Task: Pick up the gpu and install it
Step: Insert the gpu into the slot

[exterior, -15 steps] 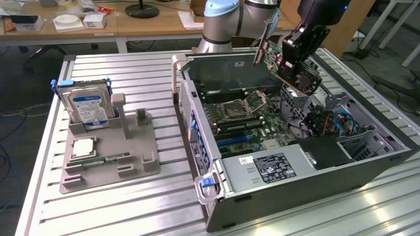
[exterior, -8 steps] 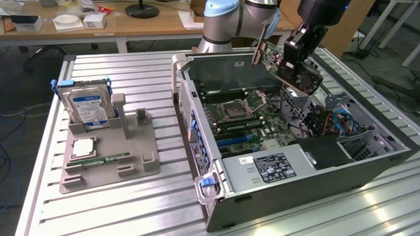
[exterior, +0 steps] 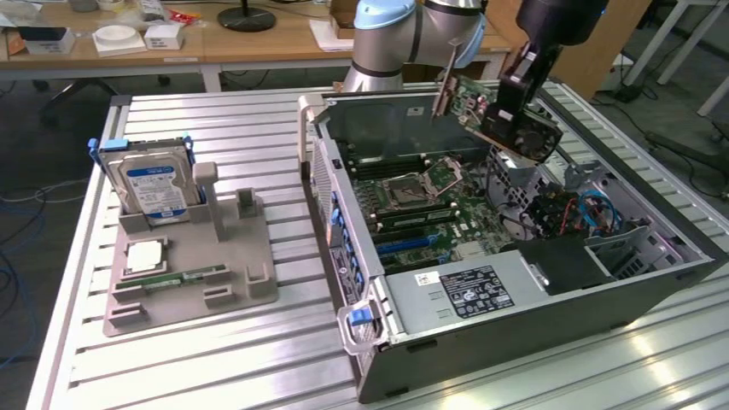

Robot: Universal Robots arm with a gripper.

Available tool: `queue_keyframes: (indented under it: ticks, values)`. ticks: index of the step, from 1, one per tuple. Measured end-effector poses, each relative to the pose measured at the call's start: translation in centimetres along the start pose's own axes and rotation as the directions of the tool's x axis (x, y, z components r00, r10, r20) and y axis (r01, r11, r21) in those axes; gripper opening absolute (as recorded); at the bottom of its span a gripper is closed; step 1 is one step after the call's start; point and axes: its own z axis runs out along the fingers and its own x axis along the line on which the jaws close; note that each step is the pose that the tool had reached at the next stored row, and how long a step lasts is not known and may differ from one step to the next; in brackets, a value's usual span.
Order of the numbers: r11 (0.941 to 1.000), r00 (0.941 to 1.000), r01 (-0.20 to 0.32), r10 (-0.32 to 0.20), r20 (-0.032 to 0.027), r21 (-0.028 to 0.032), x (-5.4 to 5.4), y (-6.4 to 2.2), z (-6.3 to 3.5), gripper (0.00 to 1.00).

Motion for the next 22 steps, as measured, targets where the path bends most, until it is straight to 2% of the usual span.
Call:
queue_keyframes:
  ticks: [5, 11, 15, 22]
  values:
    - [0.996, 0.996, 0.089, -0.089, -0.0005, -0.0006, 0.01, 0.0, 0.09, 0.27]
    - [0.981, 0.981, 0.194, -0.194, 0.0, -0.0003, 0.0, -0.01, 0.25, 0.27]
    - [0.9669, 0.9669, 0.255, -0.255, 0.0016, 0.0013, 0.01, -0.01, 0.36, 0.27]
    - [0.9335, 0.9335, 0.359, -0.359, 0.0035, 0.0033, 0.01, -0.01, 0.53, 0.27]
